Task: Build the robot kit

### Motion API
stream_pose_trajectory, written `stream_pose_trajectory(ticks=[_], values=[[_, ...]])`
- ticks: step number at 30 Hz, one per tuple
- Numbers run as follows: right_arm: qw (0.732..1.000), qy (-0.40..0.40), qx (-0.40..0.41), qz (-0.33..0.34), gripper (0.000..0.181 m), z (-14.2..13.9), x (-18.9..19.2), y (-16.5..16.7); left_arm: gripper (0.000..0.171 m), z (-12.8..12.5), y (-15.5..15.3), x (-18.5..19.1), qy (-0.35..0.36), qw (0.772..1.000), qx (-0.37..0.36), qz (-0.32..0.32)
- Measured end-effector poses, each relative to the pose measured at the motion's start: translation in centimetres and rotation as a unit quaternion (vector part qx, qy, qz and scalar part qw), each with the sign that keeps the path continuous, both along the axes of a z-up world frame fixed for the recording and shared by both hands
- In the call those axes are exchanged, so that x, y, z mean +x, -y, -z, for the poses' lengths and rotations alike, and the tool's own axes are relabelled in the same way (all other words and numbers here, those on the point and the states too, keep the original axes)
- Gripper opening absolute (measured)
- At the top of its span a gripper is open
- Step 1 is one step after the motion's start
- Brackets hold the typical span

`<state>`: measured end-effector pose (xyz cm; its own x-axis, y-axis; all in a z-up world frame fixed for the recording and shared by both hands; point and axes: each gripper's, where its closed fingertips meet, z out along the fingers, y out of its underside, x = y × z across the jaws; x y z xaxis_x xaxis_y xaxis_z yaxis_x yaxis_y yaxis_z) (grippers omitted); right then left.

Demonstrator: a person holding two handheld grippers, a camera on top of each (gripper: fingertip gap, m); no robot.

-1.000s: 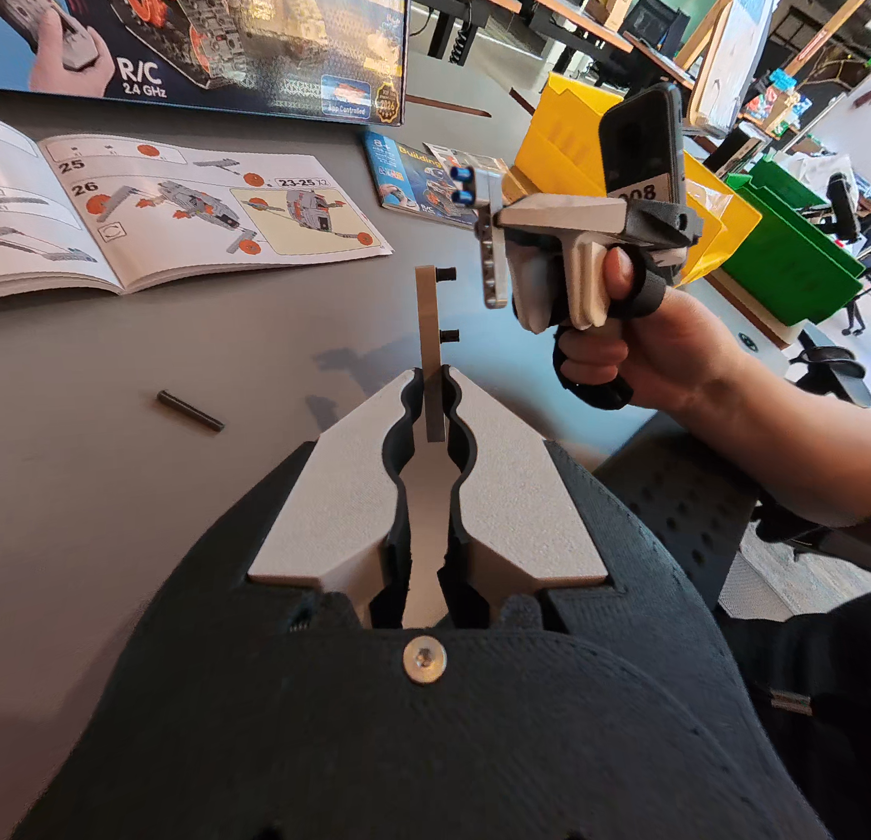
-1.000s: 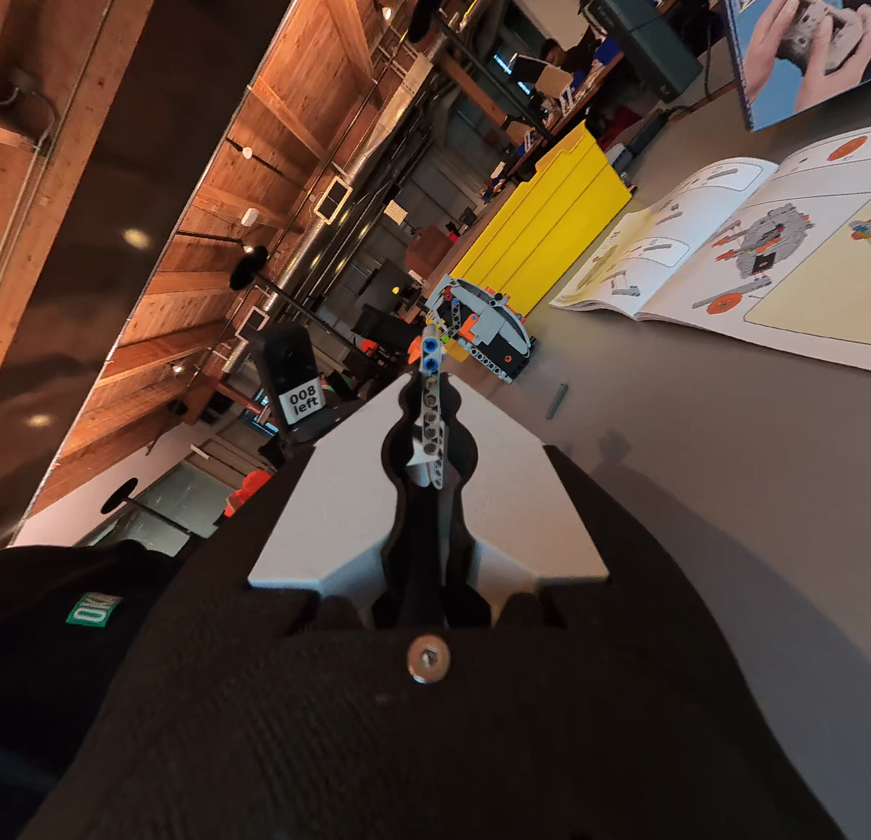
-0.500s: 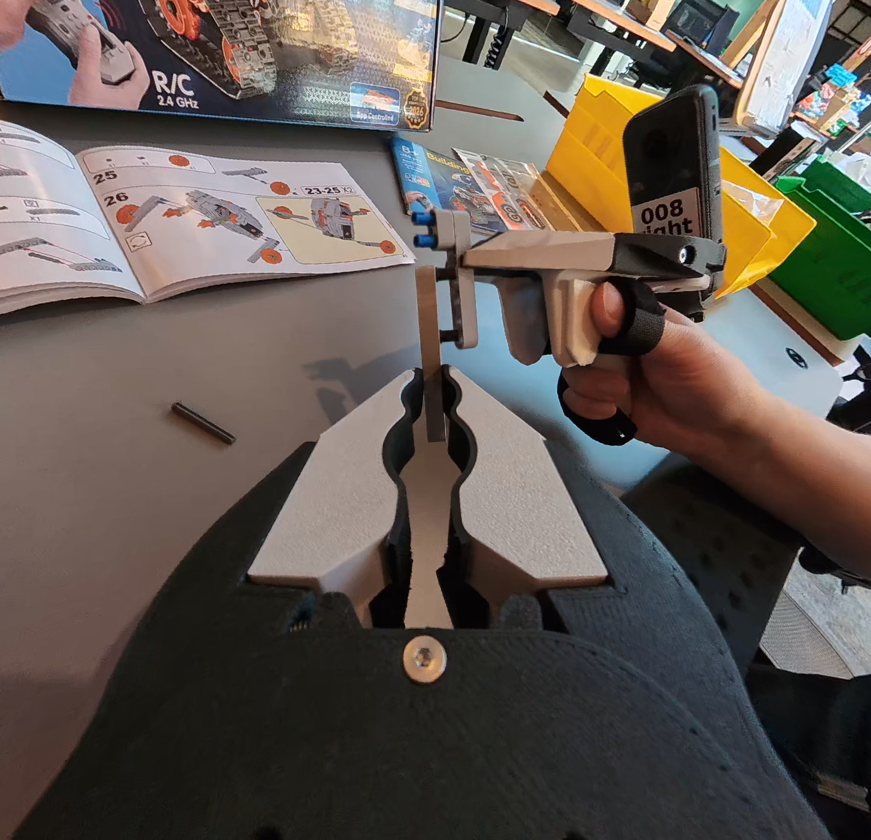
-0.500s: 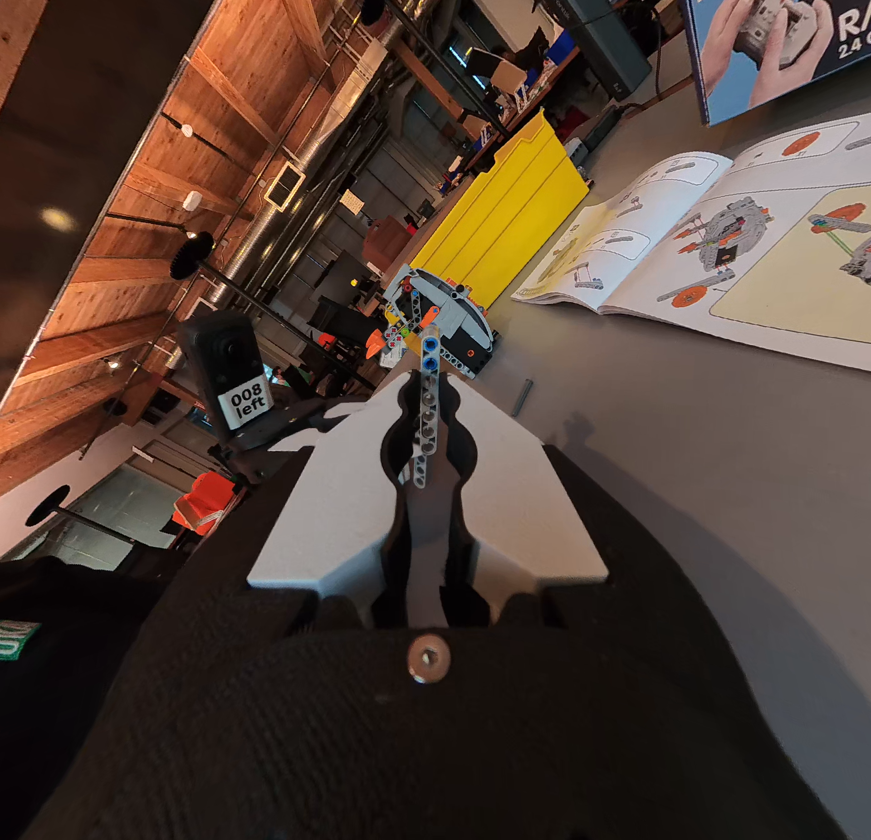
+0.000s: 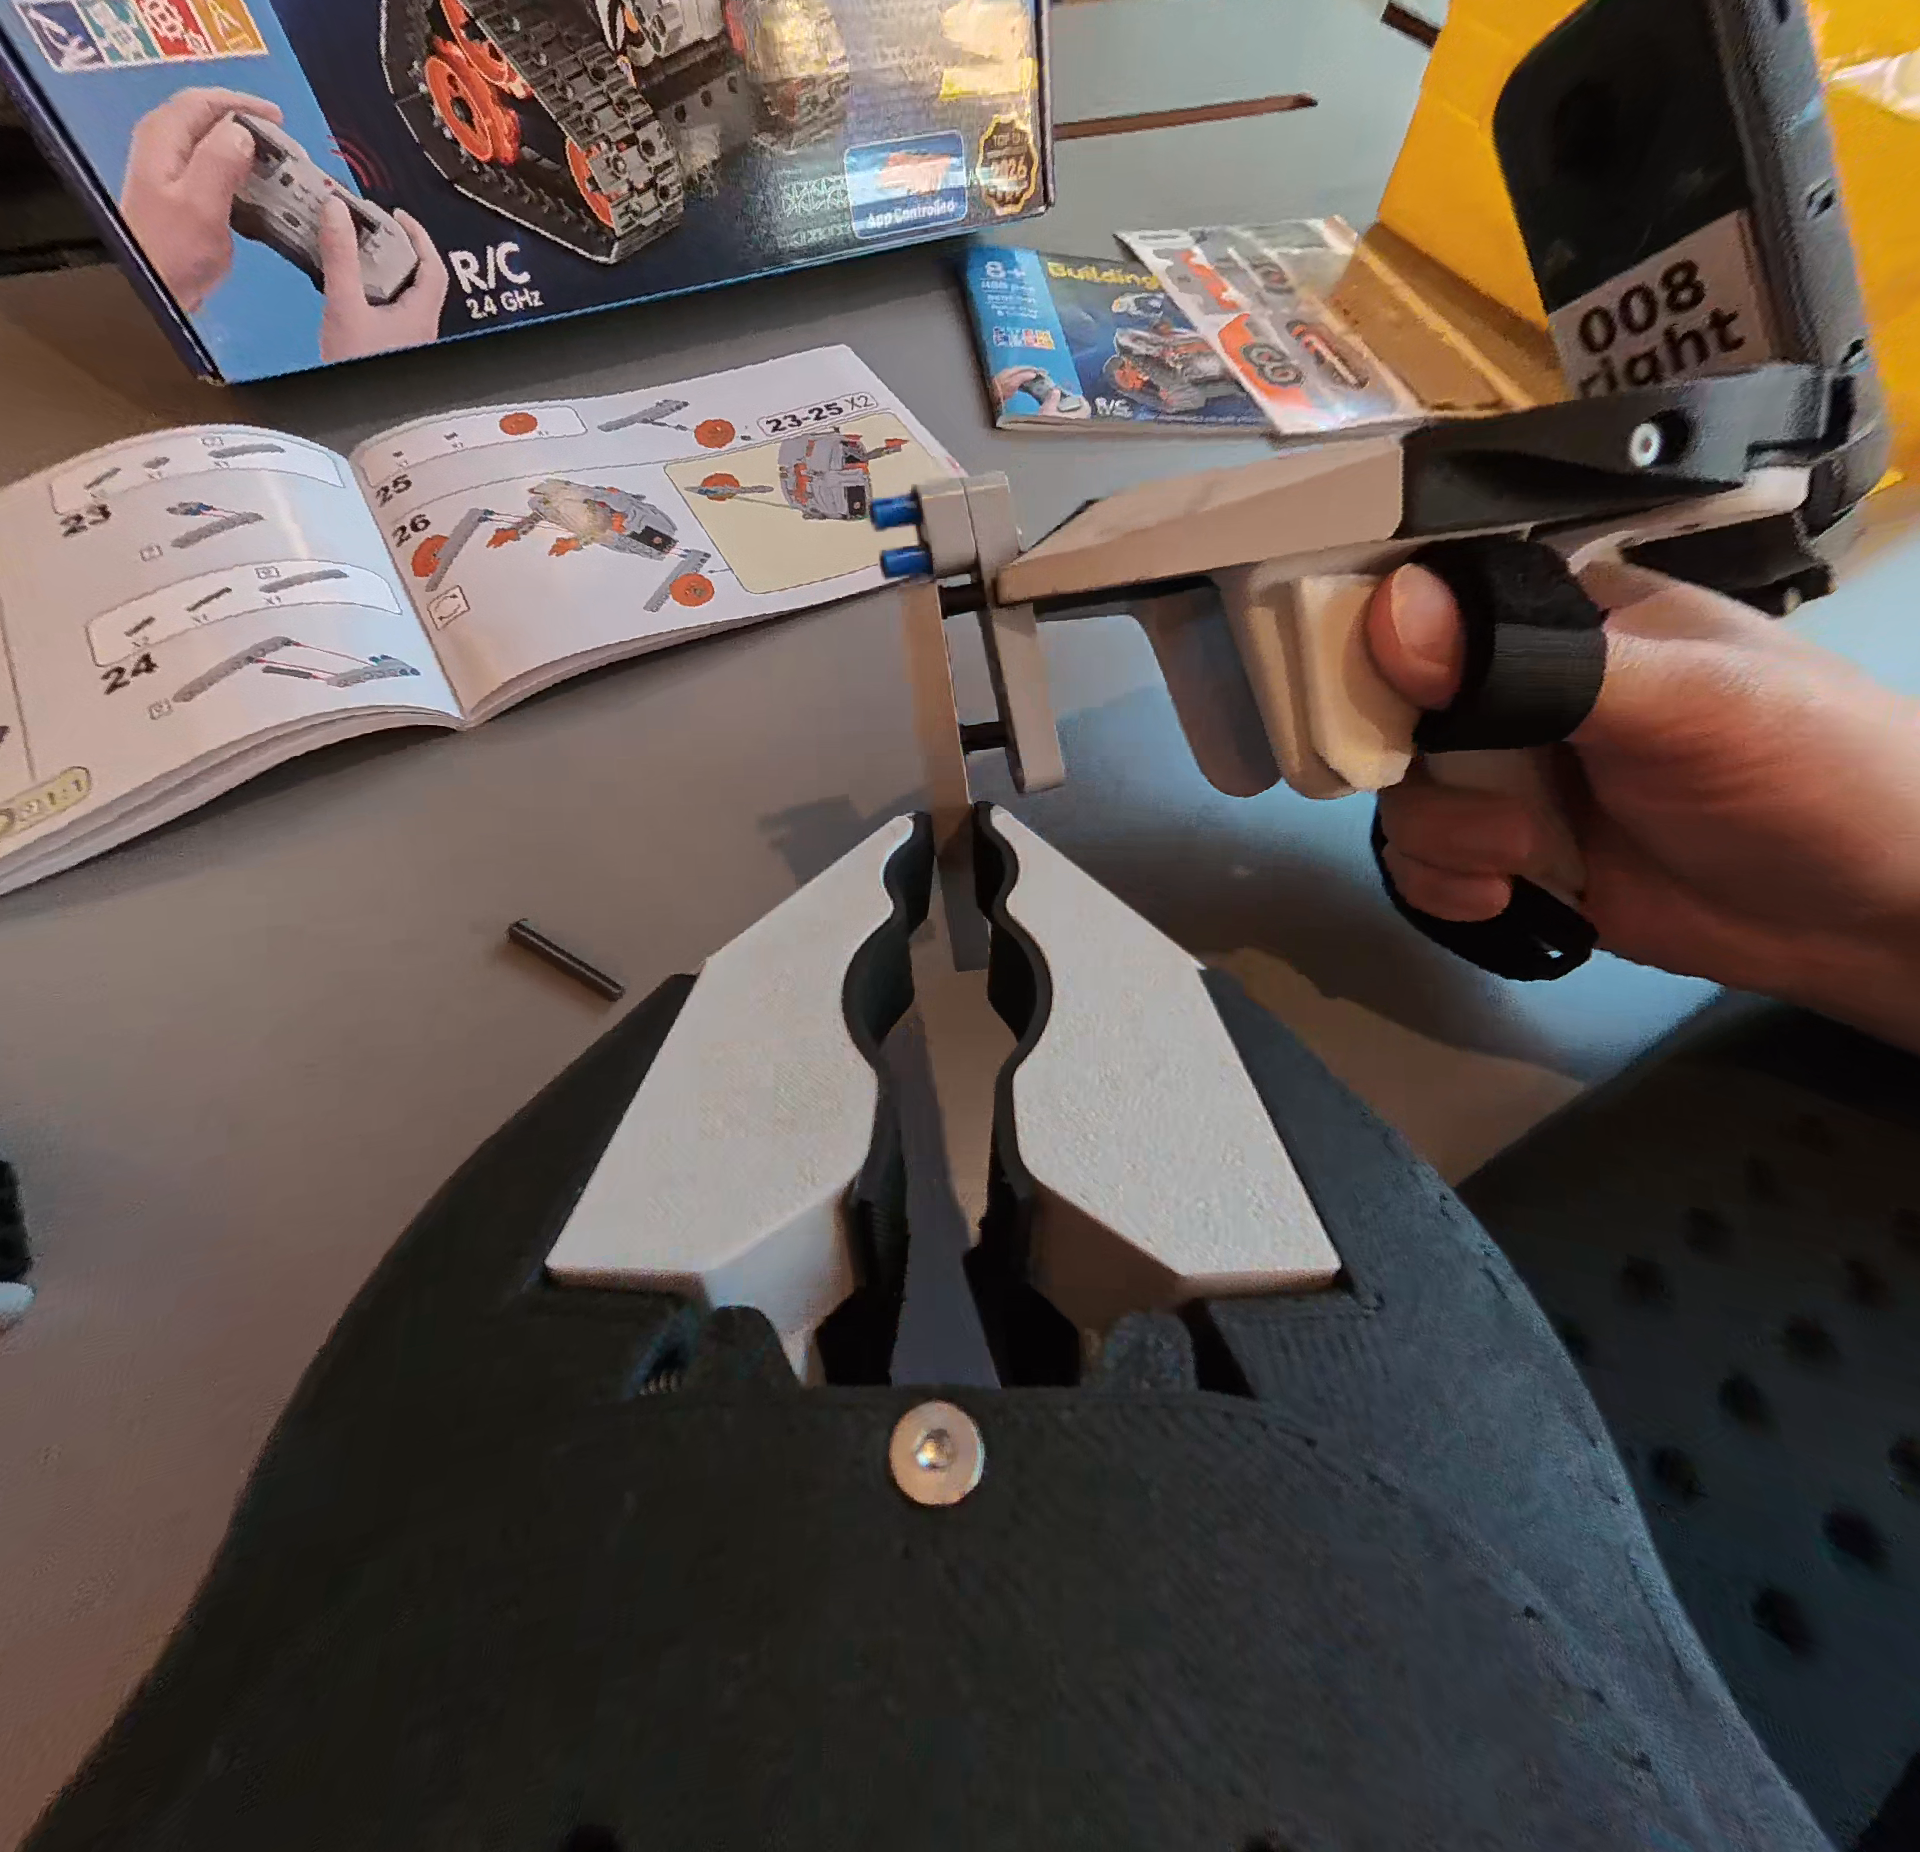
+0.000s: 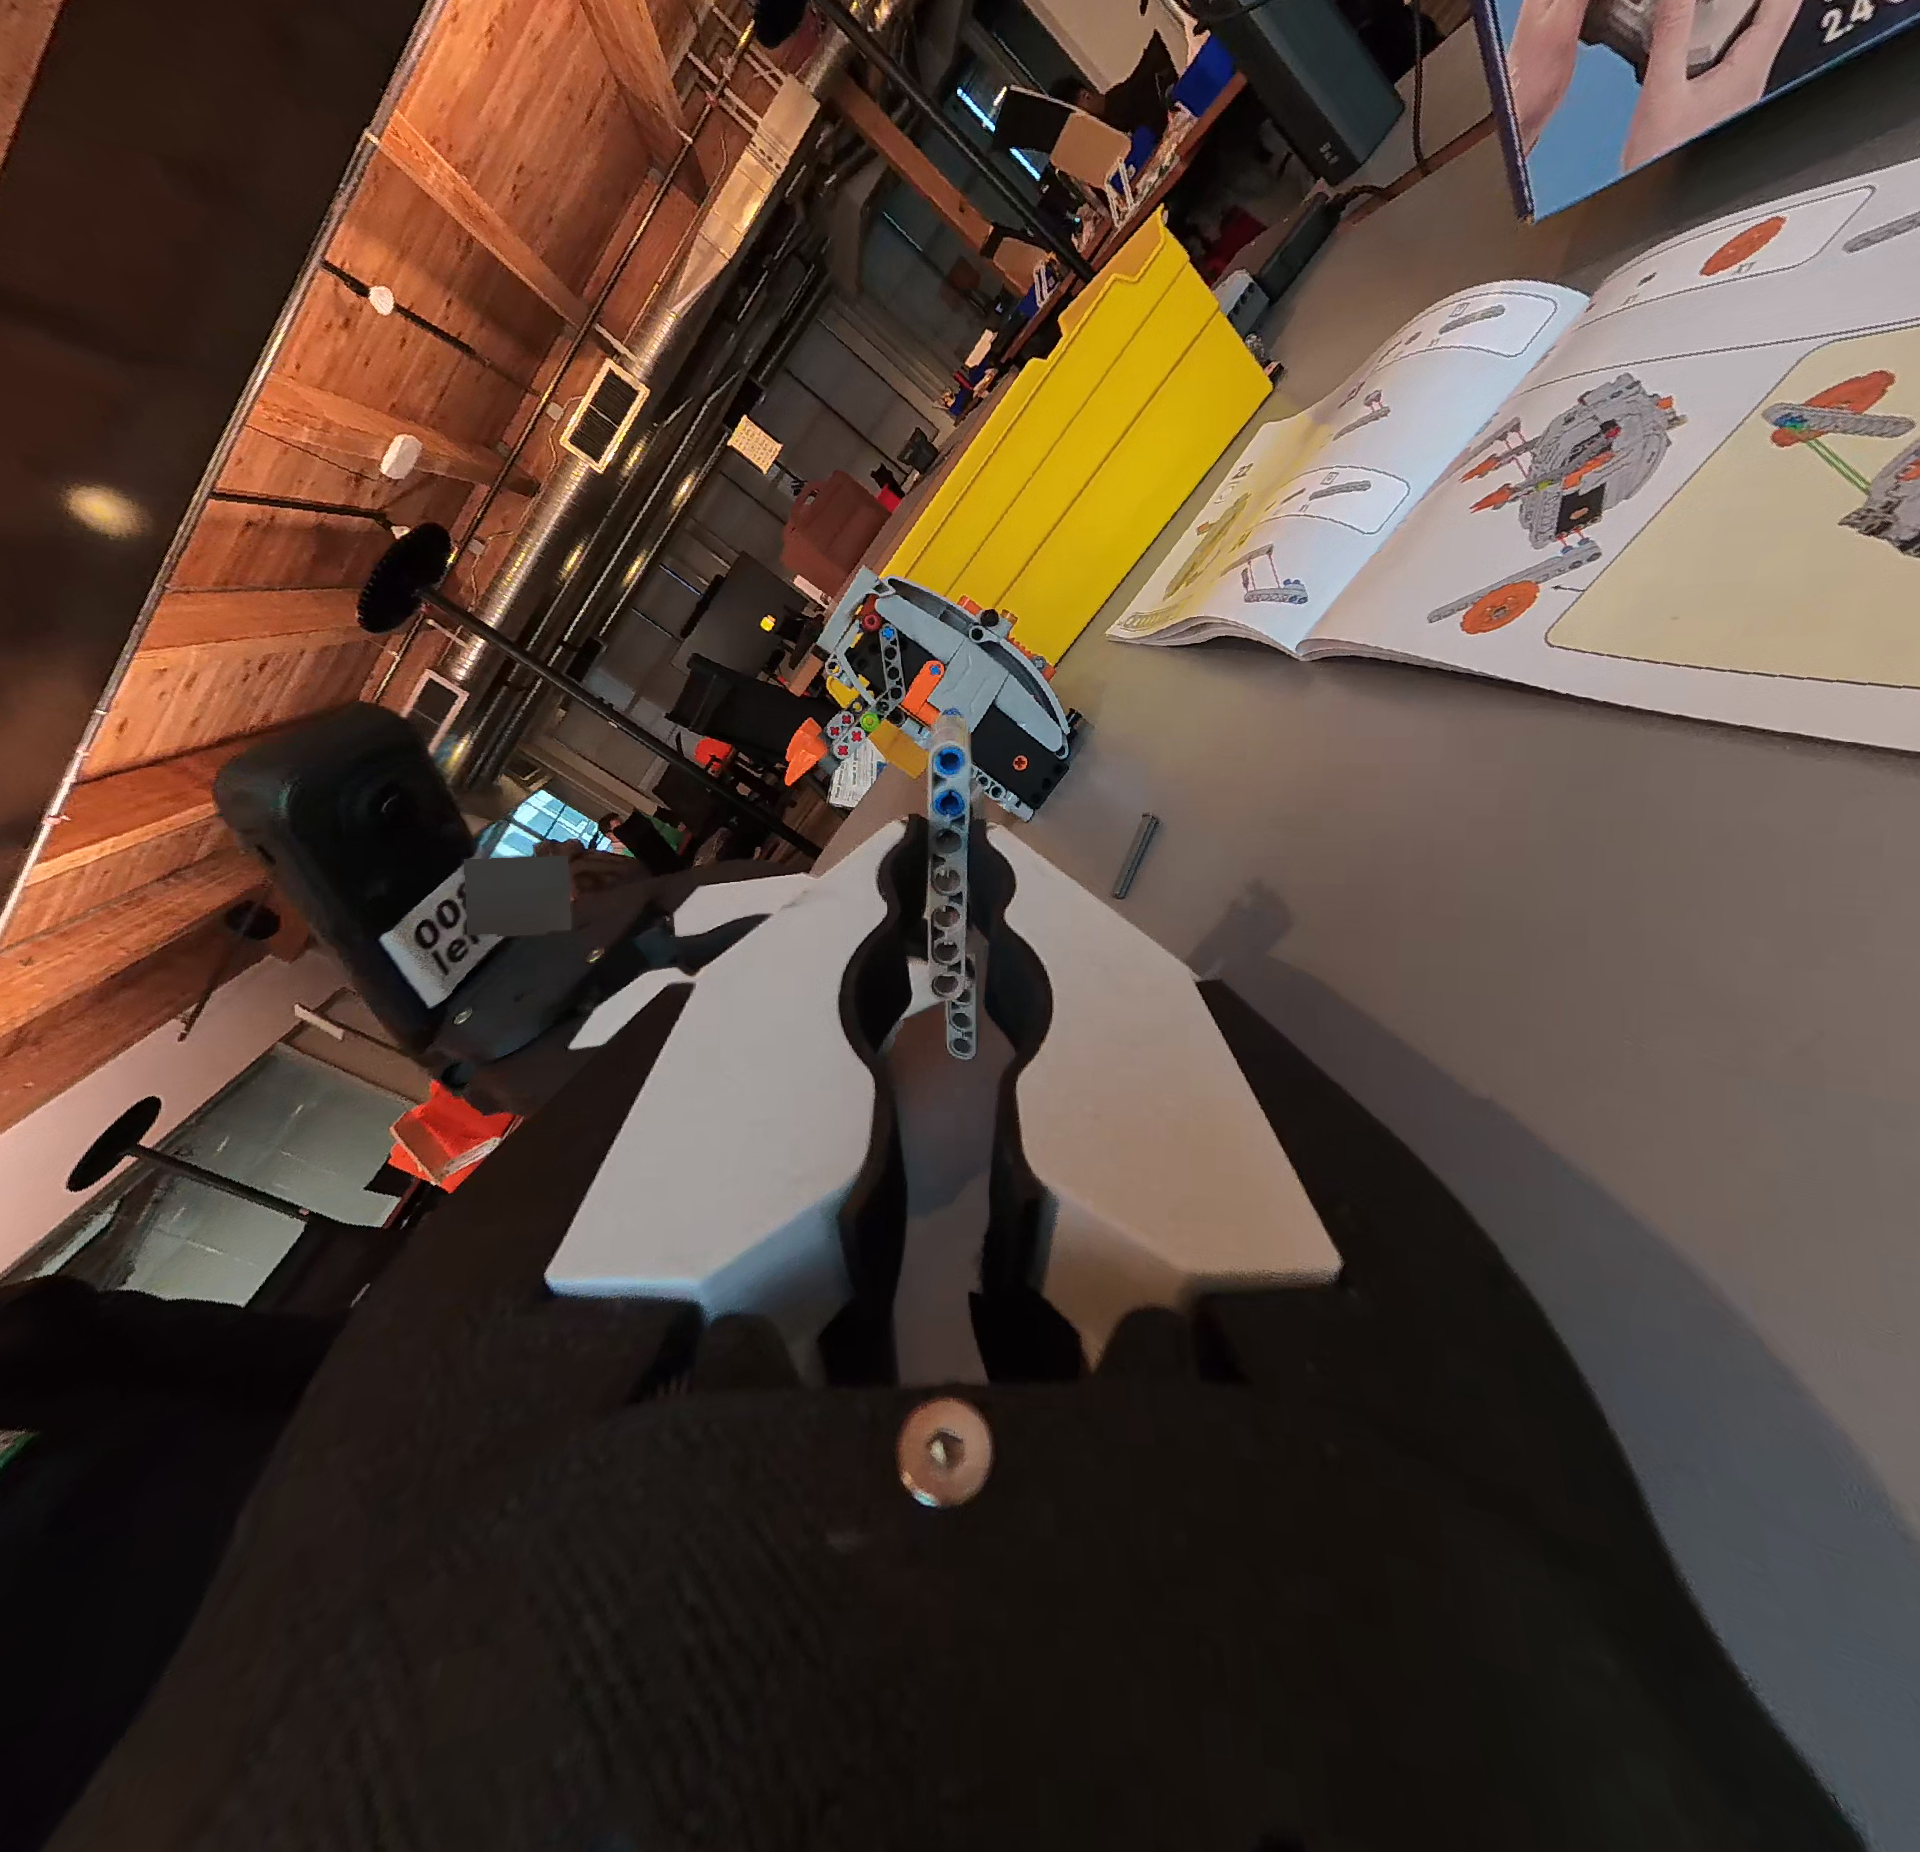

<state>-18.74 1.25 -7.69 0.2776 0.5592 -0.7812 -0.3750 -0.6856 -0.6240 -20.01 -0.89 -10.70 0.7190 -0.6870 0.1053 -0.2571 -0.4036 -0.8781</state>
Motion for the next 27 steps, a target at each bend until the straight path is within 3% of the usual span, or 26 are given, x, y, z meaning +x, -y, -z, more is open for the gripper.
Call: stream_pose_trajectory(ticks=[11,27], values=[[0.999,0.031,-0.014,0.022,0.005,1.4,0.2,-0.4,0.007,1.2,-0.2,-0.1,-0.103,0.994,0.039,-0.011],[0.999,0.016,-0.033,0.032,0.005,1.9,-0.6,-0.9,0.006,1.2,-0.3,-0.2,-0.108,0.993,0.044,-0.017]])
